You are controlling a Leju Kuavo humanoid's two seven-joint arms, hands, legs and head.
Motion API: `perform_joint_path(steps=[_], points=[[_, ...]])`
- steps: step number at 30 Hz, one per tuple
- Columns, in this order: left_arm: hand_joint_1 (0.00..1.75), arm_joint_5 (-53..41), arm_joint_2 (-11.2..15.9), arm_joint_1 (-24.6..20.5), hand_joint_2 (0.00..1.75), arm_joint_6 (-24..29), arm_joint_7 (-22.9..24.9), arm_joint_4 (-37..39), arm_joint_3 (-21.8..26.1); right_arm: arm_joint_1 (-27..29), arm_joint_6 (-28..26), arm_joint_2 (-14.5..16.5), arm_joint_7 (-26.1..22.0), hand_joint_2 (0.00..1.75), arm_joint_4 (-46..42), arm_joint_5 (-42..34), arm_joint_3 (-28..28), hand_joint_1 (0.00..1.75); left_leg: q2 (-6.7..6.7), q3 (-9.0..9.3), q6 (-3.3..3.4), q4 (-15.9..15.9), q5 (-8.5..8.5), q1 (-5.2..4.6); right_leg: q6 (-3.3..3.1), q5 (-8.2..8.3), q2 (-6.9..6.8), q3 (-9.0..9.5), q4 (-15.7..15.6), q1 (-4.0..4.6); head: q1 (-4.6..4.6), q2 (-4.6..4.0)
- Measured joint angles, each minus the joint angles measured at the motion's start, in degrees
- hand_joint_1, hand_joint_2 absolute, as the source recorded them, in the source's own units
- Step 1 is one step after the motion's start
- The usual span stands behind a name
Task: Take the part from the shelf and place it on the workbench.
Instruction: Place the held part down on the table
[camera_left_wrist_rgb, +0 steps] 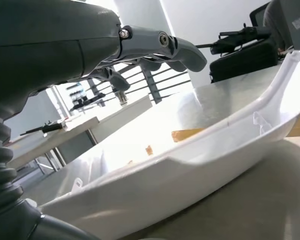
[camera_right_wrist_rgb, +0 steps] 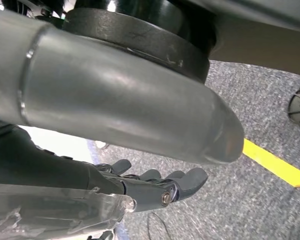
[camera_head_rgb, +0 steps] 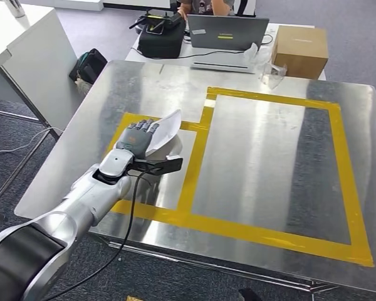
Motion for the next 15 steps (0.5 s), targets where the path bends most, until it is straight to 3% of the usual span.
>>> perform_joint_path(steps=[2, 3, 5, 7, 8, 9, 11, 13, 15], points=[[0.0, 0.3, -0.2, 0.0, 0.0, 0.6, -0.3, -0.4, 0.5, 0.1, 0.0, 0.0, 0.0, 0.0, 0.0, -0.1, 0.0, 0.0, 0.17, 0.56, 0.35, -1.0, 0.94, 0.31, 0.52, -0.69, -0.1, -0.17, 0.4, 0.09, 0.09, 0.0], [0.0, 0.7, -0.4, 0.1, 0.0, 1.4, -0.7, -0.7, 0.7, 0.2, -0.1, 0.0, 0.0, 0.0, 0.0, -0.2, 0.0, 0.0, 0.25, 0.83, 0.47, -1.5, 1.37, 0.53, 0.76, -1.97, -0.16, -0.9, 2.2, 0.12, 0.17, 0.0], [0.0, 1.9, -0.5, 0.8, 0.0, 4.3, -2.2, -1.7, 1.5, 0.4, -0.1, 0.0, 0.0, 0.0, 0.0, -0.6, -0.1, 0.0, 0.34, 0.91, 0.59, -1.7, 1.56, 0.69, 1.28, -5.79, -0.24, -3.76, 9.2, -0.02, 0.27, 0.0], [0.0, 3.5, -0.4, 2.3, 0.0, 7.2, -3.8, -3.6, 2.8, 0.8, 0.0, 0.0, -0.1, 0.0, 0.0, -1.0, -0.2, 0.0, 0.4, 0.89, 0.53, -1.6, 1.53, 0.82, 1.88, -7.66, -0.28, -5.97, 14.8, -0.22, 0.25, 0.0], [0.0, 4.4, -0.3, 3.1, 0.0, 8.3, -4.5, -5.0, 3.4, 1.0, 0.0, -0.1, -0.1, 0.0, 0.1, -1.3, -0.4, 0.0, 0.42, 0.88, 0.4, -1.6, 1.49, 0.97, 2.2, -7.05, -0.32, -5.73, 14.7, -0.35, 0.26, 0.0], [0.0, 5.3, -0.2, 3.9, 0.0, 9.0, -5.2, -6.5, 4.1, 1.3, 0.1, -0.2, -0.1, 0.0, 0.1, -1.5, -0.5, 0.0, 0.42, 0.88, 0.14, -1.5, 1.4, 1.23, 2.56, -5.52, -0.42, -4.32, 12.3, -0.57, 0.25, 0.0], [0.0, 7.7, 0.5, 5.5, 0.0, 10.0, -6.7, -10.3, 5.6, 1.5, 0.3, -0.2, 0.0, 0.0, 0.2, -1.9, -1.0, 0.0, 0.38, 0.66, -0.84, -0.8, 0.97, 1.58, 3.45, -2.75, -0.78, -0.03, 4.9, -0.95, 0.44, 0.0], [0.0, 11.1, 1.6, 7.2, 0.0, 10.6, -8.8, -14.6, 7.4, 1.7, 0.5, -0.1, -0.2, 0.0, 0.3, -2.3, -1.4, 0.0, 0.28, 0.3, -1.76, 0.1, 0.57, 1.48, 2.87, -2.23, -0.6, 2.1, 1.5, -1.1, 0.65, 0.0], [0.0, 14.7, 2.8, 9.2, 0.0, 10.9, -11.2, -18.8, 9.3, 1.9, 0.8, -0.3, -0.4, 0.0, 0.5, -2.5, -1.8, 0.0, 0.21, 0.07, -2.27, 0.5, 0.48, 1.38, 1.21, -2.66, -0.05, 1.67, 2.2, -1.08, 0.46, 0.0]])
